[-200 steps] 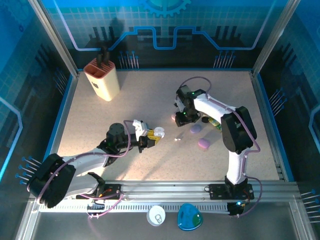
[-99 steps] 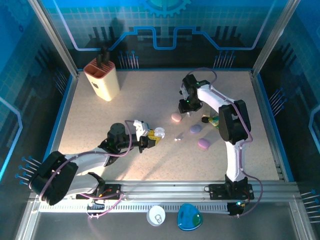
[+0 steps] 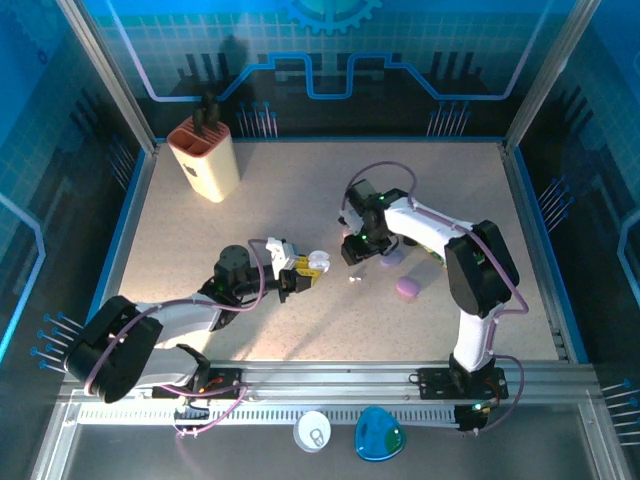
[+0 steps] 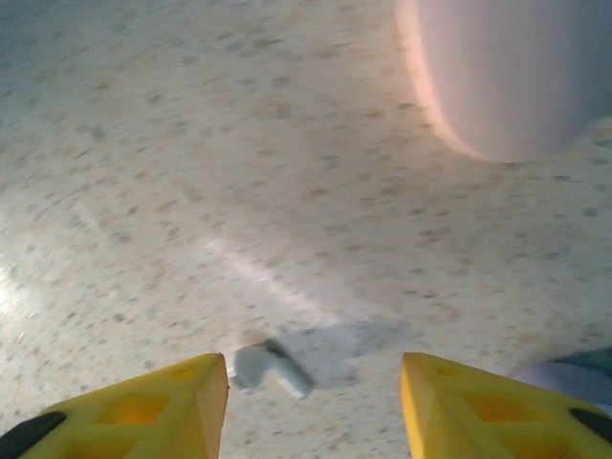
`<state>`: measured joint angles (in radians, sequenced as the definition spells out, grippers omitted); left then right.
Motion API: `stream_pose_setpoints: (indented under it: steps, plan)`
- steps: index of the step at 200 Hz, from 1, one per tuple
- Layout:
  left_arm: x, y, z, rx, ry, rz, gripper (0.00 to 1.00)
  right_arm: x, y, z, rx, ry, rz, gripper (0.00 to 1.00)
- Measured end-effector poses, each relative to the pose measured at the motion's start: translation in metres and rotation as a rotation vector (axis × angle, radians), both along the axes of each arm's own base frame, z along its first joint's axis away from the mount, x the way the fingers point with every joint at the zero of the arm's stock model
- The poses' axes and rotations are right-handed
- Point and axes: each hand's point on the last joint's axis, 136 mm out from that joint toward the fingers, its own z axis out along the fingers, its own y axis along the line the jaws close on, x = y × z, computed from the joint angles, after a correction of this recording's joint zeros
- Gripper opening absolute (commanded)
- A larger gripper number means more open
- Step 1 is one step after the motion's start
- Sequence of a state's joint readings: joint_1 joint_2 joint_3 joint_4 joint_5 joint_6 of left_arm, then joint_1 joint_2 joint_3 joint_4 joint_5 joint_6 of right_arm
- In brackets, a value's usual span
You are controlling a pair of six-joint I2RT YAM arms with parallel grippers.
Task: Insert wireless bluetooth earbuds into charging case
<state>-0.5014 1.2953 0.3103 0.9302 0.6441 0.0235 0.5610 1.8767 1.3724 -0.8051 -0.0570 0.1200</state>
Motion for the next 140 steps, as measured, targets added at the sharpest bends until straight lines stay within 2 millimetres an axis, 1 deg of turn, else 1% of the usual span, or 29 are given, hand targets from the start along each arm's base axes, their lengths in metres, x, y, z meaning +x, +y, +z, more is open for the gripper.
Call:
stream_pose_setpoints:
  steps: [26, 53, 72, 89, 97, 110, 140]
  plan:
    - [0.001, 0.001, 0.003, -0.008, -0.015, 0.003, 0.14, -0.018, 0.018, -0.003, -0.024, 0.003, 0.086, 0.53]
    - [-0.003, 0.002, -0.001, -0.007, -0.012, -0.002, 0.15, -0.029, 0.024, -0.016, -0.074, 0.032, 0.136, 0.49]
    - [-0.005, 0.003, -0.005, -0.003, -0.002, -0.004, 0.15, -0.031, 0.024, -0.028, -0.118, 0.054, 0.153, 0.47]
    - [-0.007, 0.003, -0.003, -0.005, -0.006, -0.009, 0.15, -0.031, 0.021, -0.037, -0.159, 0.069, 0.159, 0.42]
    - [-0.007, 0.004, -0.002, -0.007, -0.009, -0.01, 0.15, -0.03, 0.018, -0.041, -0.181, 0.074, 0.163, 0.41]
    - [-0.007, 0.003, -0.001, -0.008, -0.011, -0.012, 0.15, -0.029, 0.016, -0.044, -0.203, 0.081, 0.163, 0.41]
    - [-0.008, 0.004, -0.001, -0.007, -0.009, -0.013, 0.15, -0.027, 0.011, -0.043, -0.241, 0.076, 0.162, 0.39]
